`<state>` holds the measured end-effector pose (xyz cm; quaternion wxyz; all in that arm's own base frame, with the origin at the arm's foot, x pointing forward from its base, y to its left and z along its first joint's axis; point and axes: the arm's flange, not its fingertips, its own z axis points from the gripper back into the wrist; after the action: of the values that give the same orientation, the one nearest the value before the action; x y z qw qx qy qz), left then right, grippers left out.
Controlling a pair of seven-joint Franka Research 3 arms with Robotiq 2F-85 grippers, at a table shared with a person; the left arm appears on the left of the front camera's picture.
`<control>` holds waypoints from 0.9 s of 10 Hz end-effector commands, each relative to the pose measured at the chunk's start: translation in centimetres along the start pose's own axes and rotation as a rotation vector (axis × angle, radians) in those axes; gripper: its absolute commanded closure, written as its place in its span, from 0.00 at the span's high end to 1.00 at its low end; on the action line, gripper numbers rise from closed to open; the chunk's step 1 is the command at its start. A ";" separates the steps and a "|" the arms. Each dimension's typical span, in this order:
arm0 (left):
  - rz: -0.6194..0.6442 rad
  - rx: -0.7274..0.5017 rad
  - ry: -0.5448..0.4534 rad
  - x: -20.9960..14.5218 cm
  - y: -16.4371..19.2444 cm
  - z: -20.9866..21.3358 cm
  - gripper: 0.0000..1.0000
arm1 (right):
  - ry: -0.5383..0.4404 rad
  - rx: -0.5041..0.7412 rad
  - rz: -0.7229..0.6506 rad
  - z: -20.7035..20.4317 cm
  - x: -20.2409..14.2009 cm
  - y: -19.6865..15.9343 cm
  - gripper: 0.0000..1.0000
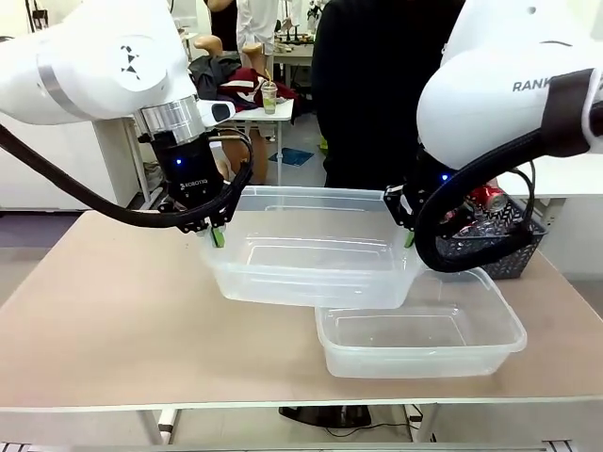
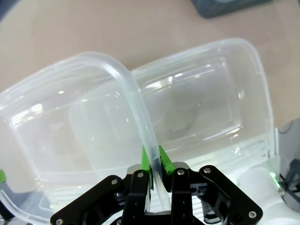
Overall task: Sort the waste into each basket.
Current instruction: Pick up the Organizing box on the left side of the table and lift it, then offer the picked Organizing box to the human.
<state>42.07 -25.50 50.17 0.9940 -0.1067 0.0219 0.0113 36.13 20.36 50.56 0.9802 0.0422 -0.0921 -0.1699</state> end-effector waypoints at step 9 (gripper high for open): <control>0.011 -0.011 0.011 -0.3 -0.1 0.1 0.06 | -0.011 0.003 0.002 0.5 0.1 -0.4 0.06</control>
<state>41.93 -25.65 50.12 0.9940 -0.1058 0.0242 0.0092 35.89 20.28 50.72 0.9817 0.0389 -0.0911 -0.1628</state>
